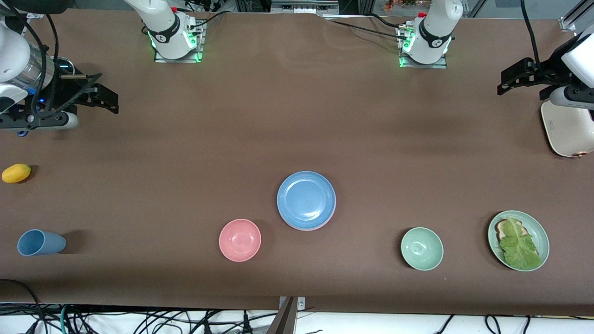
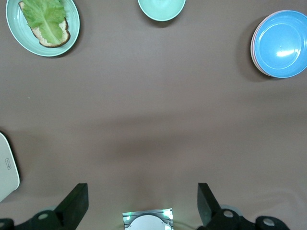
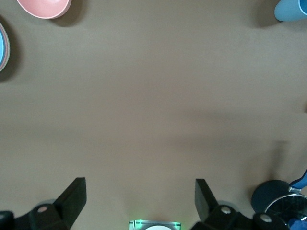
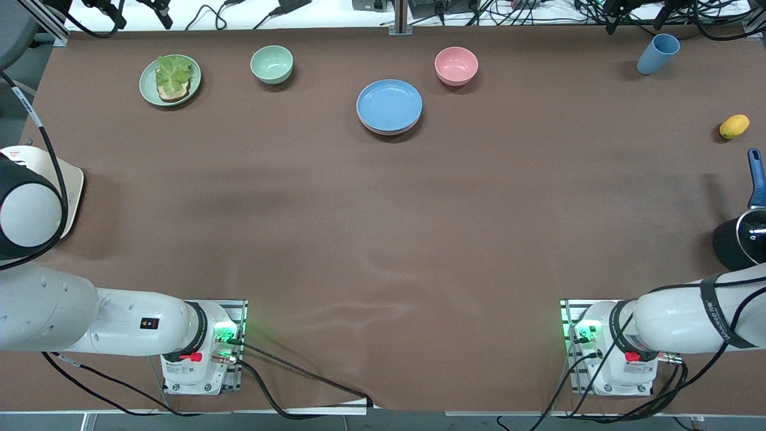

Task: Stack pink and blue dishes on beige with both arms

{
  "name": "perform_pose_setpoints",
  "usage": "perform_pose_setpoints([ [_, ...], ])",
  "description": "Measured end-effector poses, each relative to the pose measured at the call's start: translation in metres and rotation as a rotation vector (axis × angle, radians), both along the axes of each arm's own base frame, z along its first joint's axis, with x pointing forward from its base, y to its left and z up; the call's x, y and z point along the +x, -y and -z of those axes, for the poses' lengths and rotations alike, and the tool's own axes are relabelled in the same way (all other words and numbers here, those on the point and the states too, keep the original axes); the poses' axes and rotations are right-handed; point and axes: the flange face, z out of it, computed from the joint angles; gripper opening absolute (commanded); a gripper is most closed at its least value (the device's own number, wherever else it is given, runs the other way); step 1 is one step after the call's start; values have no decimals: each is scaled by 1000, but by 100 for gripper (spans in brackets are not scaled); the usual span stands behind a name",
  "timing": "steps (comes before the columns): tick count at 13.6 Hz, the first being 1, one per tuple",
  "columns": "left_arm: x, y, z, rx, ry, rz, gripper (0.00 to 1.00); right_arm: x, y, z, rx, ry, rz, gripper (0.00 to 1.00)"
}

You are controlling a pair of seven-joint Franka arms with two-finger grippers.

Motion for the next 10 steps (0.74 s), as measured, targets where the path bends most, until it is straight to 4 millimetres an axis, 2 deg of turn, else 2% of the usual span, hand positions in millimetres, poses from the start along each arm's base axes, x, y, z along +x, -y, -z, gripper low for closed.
perform_pose_setpoints([
  [10,0,-10,0,0,0,-19,100,-1,-3,-5,32,6,-1,100],
])
